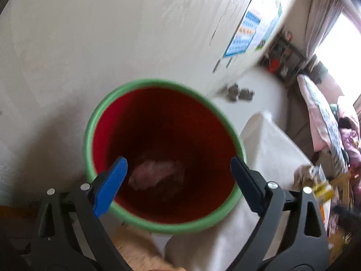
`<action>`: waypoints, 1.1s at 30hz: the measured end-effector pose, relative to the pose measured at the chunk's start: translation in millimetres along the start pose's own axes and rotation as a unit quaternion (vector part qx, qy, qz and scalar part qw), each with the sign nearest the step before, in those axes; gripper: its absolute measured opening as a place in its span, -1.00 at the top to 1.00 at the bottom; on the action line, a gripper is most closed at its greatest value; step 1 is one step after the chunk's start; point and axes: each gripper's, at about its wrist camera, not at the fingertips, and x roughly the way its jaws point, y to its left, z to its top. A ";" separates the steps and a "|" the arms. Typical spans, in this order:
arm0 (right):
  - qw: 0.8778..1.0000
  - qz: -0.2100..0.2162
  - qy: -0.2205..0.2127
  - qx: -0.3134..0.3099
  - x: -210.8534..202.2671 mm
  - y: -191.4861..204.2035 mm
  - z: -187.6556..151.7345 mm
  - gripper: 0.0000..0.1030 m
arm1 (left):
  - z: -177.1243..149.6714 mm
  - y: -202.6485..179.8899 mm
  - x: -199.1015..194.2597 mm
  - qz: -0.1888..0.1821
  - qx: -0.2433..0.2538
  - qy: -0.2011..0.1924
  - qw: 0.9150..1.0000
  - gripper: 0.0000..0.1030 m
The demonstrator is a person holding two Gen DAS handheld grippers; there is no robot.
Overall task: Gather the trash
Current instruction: 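Open the left tool over the red bin while the right tool drops the pink wrapper in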
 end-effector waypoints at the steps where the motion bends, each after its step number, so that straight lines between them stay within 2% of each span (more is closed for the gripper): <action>1: 1.000 -0.008 0.005 0.009 -3.3 -8.7 -11.0 -0.10 | 2.7 -6.8 5.1 0.014 0.008 -0.014 1.000 -0.89; 4: 0.999 -0.021 0.015 0.035 -10.8 -26.8 -34.7 -0.10 | 6.8 -22.9 25.1 0.041 0.045 -0.016 0.998 -0.89; 7: 0.997 -0.029 0.028 0.072 -16.5 -47.5 -56.5 -0.10 | 5.1 -36.5 51.3 0.058 0.073 0.022 0.995 -0.89; 11: 0.993 -0.037 0.030 0.104 -25.0 -67.7 -67.5 -0.10 | -0.1 -44.1 77.2 0.078 0.096 0.048 0.991 -0.89; 16: 0.993 -0.049 0.020 0.110 -34.3 -77.9 -66.6 -0.10 | 0.0 -41.6 98.7 0.091 0.101 0.064 0.989 -0.89; 23: 0.992 -0.044 0.020 0.118 -42.4 -82.2 -70.8 -0.10 | -8.8 -45.0 92.3 0.113 0.127 0.060 0.984 -0.89; 27: 0.991 -0.041 0.011 0.124 -48.4 -86.9 -70.8 -0.10 | -14.4 -42.8 86.7 0.110 0.109 0.082 0.985 -0.89; 31: 0.990 -0.043 0.001 0.135 -54.5 -95.0 -69.9 -0.14 | -22.8 -50.5 85.9 0.121 0.127 0.096 0.980 -0.89; 33: 0.989 -0.047 -0.007 0.138 -62.5 -98.8 -68.2 -0.14 | -24.9 -51.1 87.8 0.115 0.120 0.118 0.979 -0.89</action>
